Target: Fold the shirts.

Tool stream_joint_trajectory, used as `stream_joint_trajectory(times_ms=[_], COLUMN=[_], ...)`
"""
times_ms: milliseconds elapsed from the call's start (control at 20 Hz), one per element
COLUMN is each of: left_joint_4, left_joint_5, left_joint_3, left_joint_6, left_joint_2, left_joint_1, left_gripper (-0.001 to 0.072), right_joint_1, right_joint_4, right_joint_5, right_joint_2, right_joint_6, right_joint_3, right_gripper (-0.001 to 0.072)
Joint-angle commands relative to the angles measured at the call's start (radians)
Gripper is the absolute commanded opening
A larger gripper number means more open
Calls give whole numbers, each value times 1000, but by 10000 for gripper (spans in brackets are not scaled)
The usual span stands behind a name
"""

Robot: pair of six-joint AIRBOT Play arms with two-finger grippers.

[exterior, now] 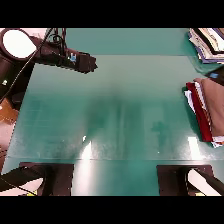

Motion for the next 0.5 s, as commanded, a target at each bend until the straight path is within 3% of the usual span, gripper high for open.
stream_joint_trajectory(times_ms=[0, 50, 450], left_joint_4=[0, 0, 0], left_joint_5=[54, 64, 109], left_joint_3=[1, 1, 1], left_joint_6=[0, 0, 0], left_joint_2=[0, 0, 0], left_joint_1=[0, 0, 0], left_gripper=[27, 27, 27], right_joint_1=[225, 270, 404], right_joint_4=[11, 11, 12], right_joint_5=[-42, -37, -40], right_joint_2=[-21, -32, -90], right_joint_6=[-1, -1, -1], right_joint_3=[4, 4, -2], right_gripper=[181, 11, 16])
